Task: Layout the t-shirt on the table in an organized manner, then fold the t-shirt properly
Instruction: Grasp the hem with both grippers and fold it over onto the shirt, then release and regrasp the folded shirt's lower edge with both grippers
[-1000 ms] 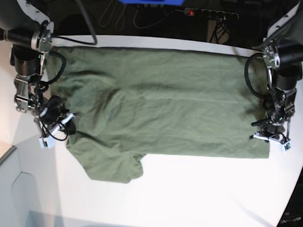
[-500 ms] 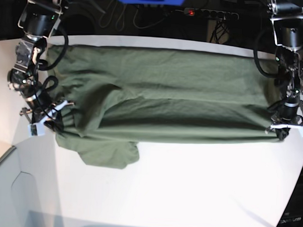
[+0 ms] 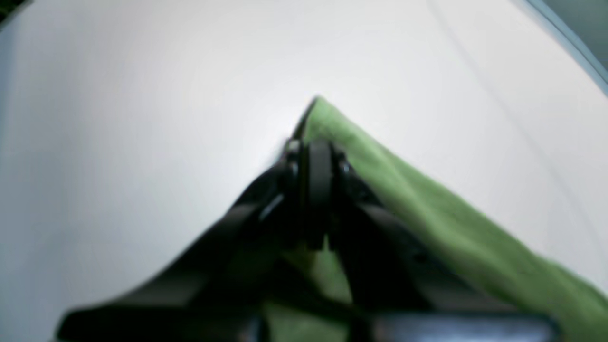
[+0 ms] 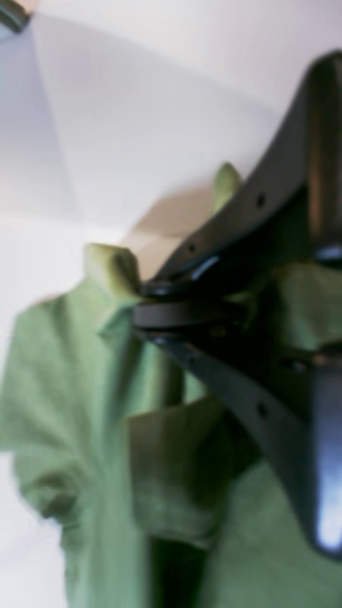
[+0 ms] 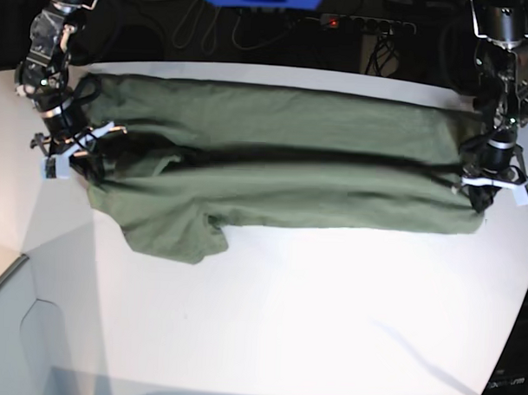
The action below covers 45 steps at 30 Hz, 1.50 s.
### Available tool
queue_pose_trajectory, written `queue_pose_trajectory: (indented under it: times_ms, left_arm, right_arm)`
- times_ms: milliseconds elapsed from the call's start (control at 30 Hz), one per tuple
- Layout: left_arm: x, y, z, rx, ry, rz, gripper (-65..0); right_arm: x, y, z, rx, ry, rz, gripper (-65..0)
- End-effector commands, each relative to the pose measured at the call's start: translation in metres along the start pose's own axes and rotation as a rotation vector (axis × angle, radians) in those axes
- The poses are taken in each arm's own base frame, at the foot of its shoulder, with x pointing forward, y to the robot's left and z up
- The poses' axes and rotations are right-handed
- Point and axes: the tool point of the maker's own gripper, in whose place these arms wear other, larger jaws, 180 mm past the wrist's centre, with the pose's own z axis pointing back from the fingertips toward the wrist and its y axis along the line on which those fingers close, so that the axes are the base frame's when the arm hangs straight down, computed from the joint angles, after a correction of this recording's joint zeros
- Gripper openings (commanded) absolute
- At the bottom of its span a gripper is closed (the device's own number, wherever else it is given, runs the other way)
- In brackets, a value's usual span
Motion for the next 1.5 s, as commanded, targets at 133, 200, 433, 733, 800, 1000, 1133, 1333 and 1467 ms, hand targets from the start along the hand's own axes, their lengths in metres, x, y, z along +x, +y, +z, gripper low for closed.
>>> queue_pose_trajectory:
  times_ms: [133,200,433,733,800,1000,1133,1333,1467]
  left_arm:
    - [-0.012,0.015,0.016,0.015,0.018,-0.01,-64.8]
    - [-0.014,0.023,0.021,0.033,0.02,-0.008,-64.8]
    - [-0.014,0.036,0.028,0.064,0.016,0.0,-64.8]
    - [-0.025,0.034,0.027,0.063,0.078,0.003,-64.4]
    - [-0.033,0.035,0.027,0.063,0.139,0.001,-64.4]
    - [-0.034,0.025,0.027,0.035,0.19,-0.01,-59.8]
    - [-0.018,0.013,0.026,-0.001,0.183,-0.037,-43.2]
    - [0.027,0.022,0.037,0.026,0.072,-0.026,-25.3]
    - [0.044,0.027,0.033,0.046,0.032,-0.007,-25.5]
  right_arm:
    - [0.004,0.001,0.011,-0.003,-0.069,-0.014,-65.0]
    - [0.005,0.002,0.013,-0.004,-0.08,-0.015,-65.0]
    - [0.004,-0.015,0.026,-0.083,-0.129,-0.067,-65.0]
    - [-0.023,-0.017,0.019,-0.079,-0.069,-0.122,-65.0]
    - [-0.026,-0.022,0.02,-0.082,-0.053,-0.113,-65.0]
    - [-0.035,-0.018,0.018,-0.065,0.006,-0.042,-50.2]
    - [-0.027,-0.019,0.012,-0.066,0.0,-0.017,-34.7]
    - [-0.016,-0.026,0.013,-0.076,-0.021,0.008,-25.7]
    - [-0.004,-0.033,0.016,-0.098,-0.05,0.021,-25.7]
